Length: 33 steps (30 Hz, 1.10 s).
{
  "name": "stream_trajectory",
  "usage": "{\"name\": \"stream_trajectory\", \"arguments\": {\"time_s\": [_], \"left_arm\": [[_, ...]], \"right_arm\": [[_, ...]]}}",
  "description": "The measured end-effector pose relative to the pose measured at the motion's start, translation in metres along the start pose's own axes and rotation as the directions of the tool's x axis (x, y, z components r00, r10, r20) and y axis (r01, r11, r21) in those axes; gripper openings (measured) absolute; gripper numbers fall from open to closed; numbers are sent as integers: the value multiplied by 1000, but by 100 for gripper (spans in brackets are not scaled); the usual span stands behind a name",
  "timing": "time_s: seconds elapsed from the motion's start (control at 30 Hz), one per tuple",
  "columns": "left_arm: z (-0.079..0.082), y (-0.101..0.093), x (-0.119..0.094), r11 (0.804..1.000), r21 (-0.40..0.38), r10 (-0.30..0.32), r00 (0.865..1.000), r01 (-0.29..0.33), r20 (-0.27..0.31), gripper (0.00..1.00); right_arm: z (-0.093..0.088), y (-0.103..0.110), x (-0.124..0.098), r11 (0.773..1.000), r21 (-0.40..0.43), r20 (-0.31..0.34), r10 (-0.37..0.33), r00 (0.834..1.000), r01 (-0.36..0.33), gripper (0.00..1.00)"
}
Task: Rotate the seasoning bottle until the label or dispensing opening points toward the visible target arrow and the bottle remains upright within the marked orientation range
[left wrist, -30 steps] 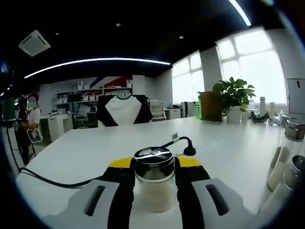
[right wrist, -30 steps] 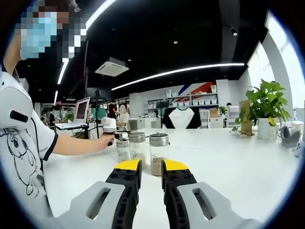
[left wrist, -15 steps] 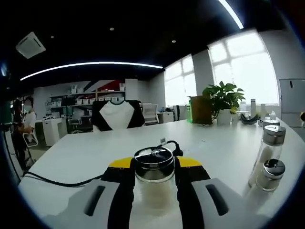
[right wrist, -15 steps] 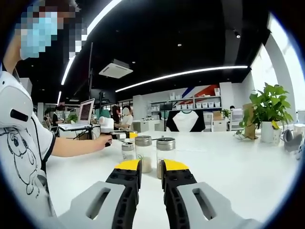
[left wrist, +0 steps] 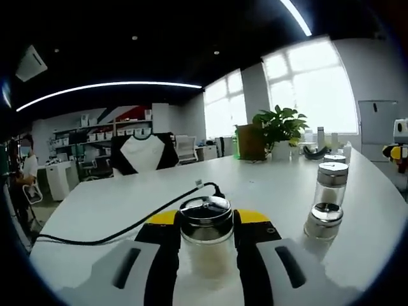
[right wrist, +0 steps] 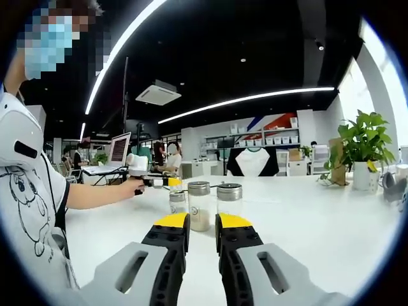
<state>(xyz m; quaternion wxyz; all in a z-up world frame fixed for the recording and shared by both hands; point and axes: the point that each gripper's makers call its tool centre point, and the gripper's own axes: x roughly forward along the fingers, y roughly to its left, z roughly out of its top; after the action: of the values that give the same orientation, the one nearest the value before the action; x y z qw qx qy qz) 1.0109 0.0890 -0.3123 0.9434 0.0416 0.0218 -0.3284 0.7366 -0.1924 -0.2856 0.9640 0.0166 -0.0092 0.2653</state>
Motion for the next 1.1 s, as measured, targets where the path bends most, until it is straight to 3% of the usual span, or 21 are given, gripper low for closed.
{"name": "stream_trajectory", "arguments": {"time_s": [0.3, 1.0, 1.1], "left_arm": [[1, -25, -16, 998, 7, -58, 998, 58, -7, 34], [-16, -44, -39, 997, -26, -70, 997, 69, -29, 34], [-17, -45, -43, 997, -20, -71, 997, 71, -29, 34]], "right_arm": [[-1, 5, -3, 1000, 7, 12, 5, 1000, -5, 13], [-4, 8, -7, 1000, 12, 17, 12, 1000, -13, 13], [-3, 10, -8, 1000, 13, 16, 22, 1000, -22, 8]]}}
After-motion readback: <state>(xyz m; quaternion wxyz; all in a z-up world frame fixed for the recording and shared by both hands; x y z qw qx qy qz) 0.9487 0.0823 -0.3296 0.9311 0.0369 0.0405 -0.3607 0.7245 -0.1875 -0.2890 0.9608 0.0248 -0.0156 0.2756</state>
